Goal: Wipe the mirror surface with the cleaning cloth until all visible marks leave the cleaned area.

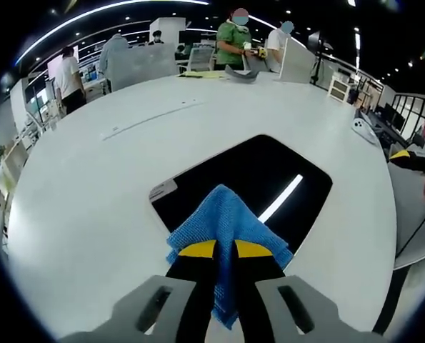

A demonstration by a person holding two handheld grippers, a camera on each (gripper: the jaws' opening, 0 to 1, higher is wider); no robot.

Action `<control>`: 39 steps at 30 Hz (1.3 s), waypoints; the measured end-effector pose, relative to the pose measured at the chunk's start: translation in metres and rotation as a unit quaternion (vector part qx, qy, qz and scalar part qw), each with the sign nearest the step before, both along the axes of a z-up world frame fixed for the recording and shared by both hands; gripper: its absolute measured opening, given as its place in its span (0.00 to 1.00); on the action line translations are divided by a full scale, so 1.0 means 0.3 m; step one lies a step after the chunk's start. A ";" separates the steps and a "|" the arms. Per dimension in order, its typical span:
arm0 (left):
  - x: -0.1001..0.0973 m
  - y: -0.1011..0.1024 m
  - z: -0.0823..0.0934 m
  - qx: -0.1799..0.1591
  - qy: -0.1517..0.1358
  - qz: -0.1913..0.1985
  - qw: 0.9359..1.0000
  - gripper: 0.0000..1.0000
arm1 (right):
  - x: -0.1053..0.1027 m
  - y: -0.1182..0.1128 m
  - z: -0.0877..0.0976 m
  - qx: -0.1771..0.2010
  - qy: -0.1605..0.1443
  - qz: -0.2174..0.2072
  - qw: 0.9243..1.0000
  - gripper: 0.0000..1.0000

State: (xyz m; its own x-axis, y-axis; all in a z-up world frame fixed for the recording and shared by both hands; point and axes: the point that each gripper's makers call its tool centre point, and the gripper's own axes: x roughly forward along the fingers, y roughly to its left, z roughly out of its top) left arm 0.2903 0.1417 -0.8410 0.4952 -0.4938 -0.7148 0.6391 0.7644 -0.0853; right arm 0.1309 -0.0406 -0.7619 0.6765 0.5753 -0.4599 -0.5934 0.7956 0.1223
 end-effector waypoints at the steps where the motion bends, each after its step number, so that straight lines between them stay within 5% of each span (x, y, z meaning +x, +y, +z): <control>1: -0.002 0.000 0.000 -0.002 0.001 0.001 1.000 0.06 | 0.004 -0.001 0.004 0.001 -0.001 0.000 1.000 0.91; 39: -0.059 0.000 -0.002 -0.011 0.007 0.003 1.000 0.06 | -0.002 0.003 -0.014 0.015 0.003 0.001 1.000 0.91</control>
State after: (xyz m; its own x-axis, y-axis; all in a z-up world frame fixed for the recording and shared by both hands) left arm 0.2726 0.1416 -0.8417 0.4884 -0.5060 -0.7109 0.6334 0.7660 -0.1100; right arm 0.1304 -0.0398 -0.7661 0.6728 0.5901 -0.4463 -0.5939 0.7905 0.1498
